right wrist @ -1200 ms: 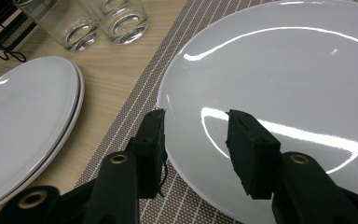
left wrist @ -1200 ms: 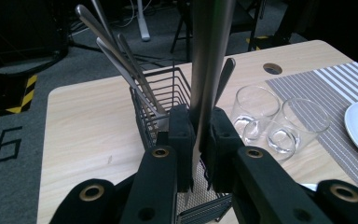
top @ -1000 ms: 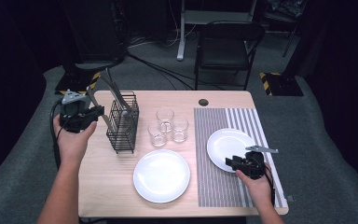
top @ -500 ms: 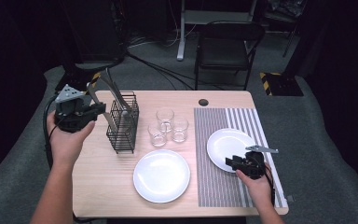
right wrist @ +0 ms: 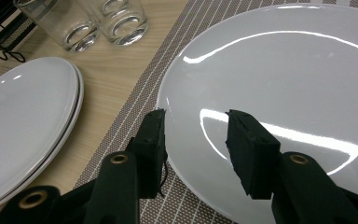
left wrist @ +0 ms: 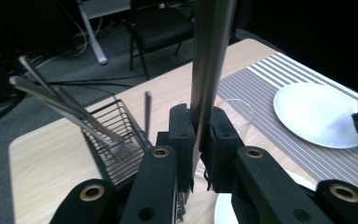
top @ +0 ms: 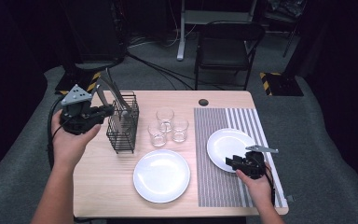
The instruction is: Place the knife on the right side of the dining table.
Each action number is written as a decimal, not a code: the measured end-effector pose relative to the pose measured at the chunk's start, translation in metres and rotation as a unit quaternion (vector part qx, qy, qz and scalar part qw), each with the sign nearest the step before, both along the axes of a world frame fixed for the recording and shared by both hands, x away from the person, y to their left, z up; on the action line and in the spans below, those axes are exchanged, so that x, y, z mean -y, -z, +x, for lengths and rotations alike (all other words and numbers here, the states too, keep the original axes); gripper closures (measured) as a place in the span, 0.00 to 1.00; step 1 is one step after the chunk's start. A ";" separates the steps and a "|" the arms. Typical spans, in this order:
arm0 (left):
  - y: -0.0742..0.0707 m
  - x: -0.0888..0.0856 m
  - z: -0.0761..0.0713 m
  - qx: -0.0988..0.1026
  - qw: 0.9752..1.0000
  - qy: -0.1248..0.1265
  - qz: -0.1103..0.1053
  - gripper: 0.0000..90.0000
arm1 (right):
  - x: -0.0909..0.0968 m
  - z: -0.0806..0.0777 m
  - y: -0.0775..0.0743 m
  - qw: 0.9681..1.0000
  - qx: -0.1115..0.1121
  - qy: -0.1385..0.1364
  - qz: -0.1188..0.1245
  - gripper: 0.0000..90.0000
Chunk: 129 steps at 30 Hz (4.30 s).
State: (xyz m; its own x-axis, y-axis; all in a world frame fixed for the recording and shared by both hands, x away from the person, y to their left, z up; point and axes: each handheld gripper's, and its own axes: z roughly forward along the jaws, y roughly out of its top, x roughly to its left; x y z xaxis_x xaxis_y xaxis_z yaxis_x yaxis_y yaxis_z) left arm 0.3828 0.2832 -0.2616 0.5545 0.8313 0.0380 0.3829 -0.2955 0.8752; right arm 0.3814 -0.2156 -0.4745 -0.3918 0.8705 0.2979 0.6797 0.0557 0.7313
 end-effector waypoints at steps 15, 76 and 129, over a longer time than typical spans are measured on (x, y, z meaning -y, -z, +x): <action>0.033 0.016 0.005 -0.028 0.998 0.048 -0.002 0.92 | -0.002 0.000 -0.001 0.999 0.018 -0.013 -0.031 0.60; 0.102 0.083 0.007 -0.083 0.984 0.155 0.013 0.92 | -0.028 0.001 -0.038 0.994 0.041 -0.095 -0.032 0.68; 0.115 0.122 0.000 -0.092 0.971 0.214 0.057 0.92 | -0.090 0.000 -0.109 0.966 0.076 -0.249 0.001 0.75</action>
State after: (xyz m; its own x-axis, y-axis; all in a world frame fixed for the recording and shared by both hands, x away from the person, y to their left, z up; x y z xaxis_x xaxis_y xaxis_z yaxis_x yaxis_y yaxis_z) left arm 0.3830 0.1608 -0.3767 0.8543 0.5195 -0.0156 0.3504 -0.5536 0.7554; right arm 0.3815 -0.1259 -0.3655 -0.8004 0.5629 0.2060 0.4545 0.3458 0.8209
